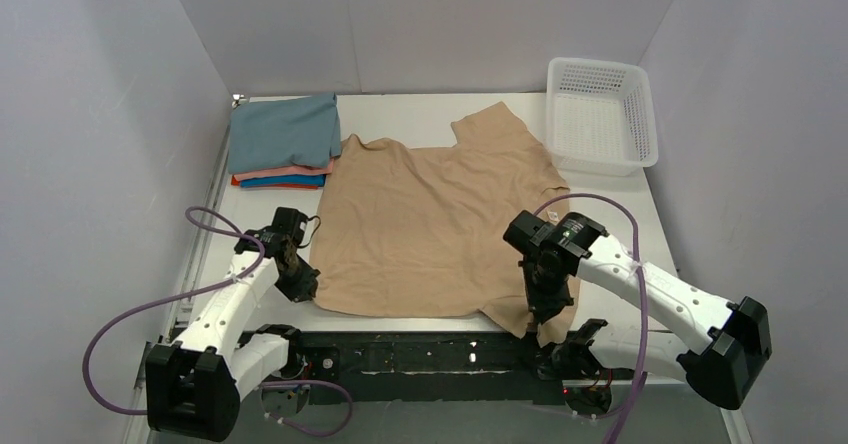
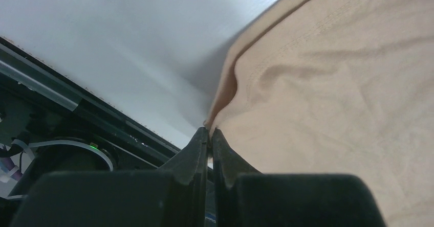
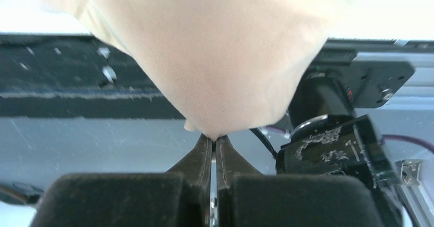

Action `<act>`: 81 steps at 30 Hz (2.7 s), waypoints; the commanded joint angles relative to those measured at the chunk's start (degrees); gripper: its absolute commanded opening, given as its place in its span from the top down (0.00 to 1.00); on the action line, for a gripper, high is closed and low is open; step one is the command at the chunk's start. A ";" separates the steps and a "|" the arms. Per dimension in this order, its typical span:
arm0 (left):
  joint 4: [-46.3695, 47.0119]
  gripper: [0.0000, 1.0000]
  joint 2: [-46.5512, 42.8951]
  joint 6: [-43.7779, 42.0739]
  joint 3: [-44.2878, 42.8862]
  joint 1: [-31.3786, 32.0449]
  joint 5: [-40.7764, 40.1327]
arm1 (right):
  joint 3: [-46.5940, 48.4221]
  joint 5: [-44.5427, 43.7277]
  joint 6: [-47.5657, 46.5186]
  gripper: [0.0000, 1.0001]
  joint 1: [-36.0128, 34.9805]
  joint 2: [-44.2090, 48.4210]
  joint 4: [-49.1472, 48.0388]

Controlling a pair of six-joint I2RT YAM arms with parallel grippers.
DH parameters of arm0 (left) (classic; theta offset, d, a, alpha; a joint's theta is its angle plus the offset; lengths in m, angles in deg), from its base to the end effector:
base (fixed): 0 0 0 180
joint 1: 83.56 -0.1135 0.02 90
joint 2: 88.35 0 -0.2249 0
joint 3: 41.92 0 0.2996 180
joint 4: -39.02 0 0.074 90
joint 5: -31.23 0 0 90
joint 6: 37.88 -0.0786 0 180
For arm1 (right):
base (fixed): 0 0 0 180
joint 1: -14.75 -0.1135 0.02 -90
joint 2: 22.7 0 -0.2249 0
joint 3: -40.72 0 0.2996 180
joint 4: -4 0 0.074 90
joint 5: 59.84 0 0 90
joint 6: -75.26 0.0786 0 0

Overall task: Fold and stack the t-shirts
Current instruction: Fold the flattened tshirt in 1/3 of the way

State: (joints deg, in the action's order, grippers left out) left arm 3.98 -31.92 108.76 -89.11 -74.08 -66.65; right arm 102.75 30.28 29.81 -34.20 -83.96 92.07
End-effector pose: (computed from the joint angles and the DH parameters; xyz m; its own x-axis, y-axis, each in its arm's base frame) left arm 0.2978 -0.0388 0.1468 -0.4341 -0.7663 -0.4736 -0.5387 0.6422 -0.5453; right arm 0.1434 0.1650 0.1623 -0.9966 -0.0762 -0.0321 -0.0773 0.9964 0.0345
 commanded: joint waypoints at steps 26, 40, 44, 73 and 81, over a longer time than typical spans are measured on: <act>-3.02 1.00 31.90 0.10 -26.26 -2.65 -7.81 | 34.88 -10.67 -32.19 0.99 21.96 -35.00 -17.88; -6.06 0.02 31.11 -7.10 -33.81 -4.27 -2.03 | 58.20 -16.70 -30.68 0.33 25.04 -57.24 -13.42; -3.24 0.02 27.27 -9.39 -30.17 -4.08 7.00 | 48.63 -14.83 -27.36 0.19 25.00 -48.46 -19.42; 6.98 0.02 32.02 -15.13 -19.18 2.79 15.00 | 30.23 10.79 -17.67 0.18 24.66 -47.72 -58.84; 4.46 0.02 27.87 -15.90 -19.57 2.83 12.98 | 33.79 11.14 -22.05 0.19 23.73 -45.20 -55.83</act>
State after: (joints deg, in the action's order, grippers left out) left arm 16.68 -0.65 93.96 -109.18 -71.11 -52.14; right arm 137.02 42.33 10.34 -9.67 -133.70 34.76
